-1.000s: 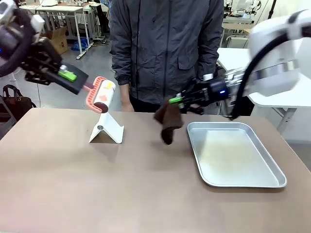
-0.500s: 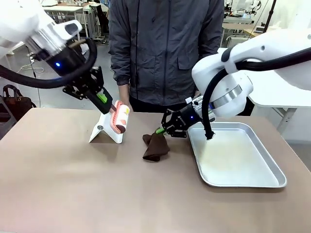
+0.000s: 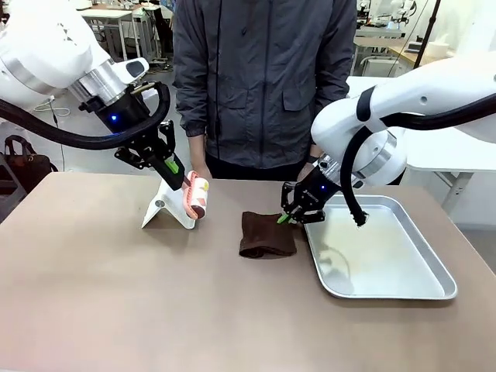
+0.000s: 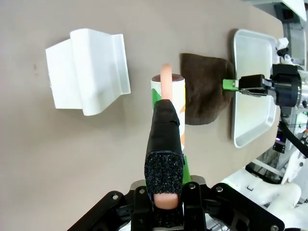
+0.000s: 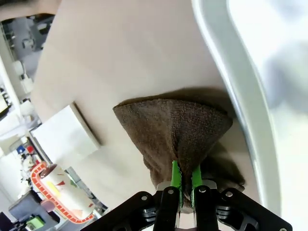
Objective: Clean the surface of the table.
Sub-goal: Return the Lint Roller and towel to their original positions.
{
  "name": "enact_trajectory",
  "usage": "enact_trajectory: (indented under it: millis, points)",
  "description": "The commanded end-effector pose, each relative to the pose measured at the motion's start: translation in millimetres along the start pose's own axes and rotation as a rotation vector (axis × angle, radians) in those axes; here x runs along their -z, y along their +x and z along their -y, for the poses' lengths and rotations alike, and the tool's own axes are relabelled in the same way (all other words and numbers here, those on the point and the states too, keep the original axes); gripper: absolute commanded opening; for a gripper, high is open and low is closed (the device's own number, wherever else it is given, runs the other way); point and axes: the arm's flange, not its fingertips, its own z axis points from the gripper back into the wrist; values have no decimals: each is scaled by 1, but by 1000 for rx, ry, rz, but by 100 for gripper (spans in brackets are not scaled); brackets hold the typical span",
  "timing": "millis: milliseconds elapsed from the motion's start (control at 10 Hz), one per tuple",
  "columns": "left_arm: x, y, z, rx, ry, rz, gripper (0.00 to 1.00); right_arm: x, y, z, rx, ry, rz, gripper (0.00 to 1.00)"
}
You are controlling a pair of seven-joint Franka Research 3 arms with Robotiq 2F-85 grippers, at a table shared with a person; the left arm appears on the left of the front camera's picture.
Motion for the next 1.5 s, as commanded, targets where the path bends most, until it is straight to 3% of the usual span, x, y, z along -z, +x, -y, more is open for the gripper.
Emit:
enact_trajectory:
  millis: [0, 100, 200, 600, 700, 1200, 1400]
  points:
    - [3, 10, 1, -44, 24, 17, 21, -4, -2, -14, -54, 4, -14, 9]
    - [2, 10, -2, -36, -35, -51, 21, 0, 0, 0, 0, 0, 0, 9]
    - [3, 4, -3, -15, 1, 5, 21, 0, 0, 0, 0, 0, 0, 9]
    - [7, 6, -4, -20, -4, -11, 21, 0, 0, 0, 0, 0, 0, 9]
    - [16, 13, -6, -35, 39, 22, 21, 0, 0, 0, 0, 0, 0, 9]
    - [35, 46, -23, -22, 30, -57, 21, 0, 0, 0, 0, 0, 0, 9]
    - [33, 56, -33, -38, 19, -32, 21, 0, 0, 0, 0, 0, 0, 9]
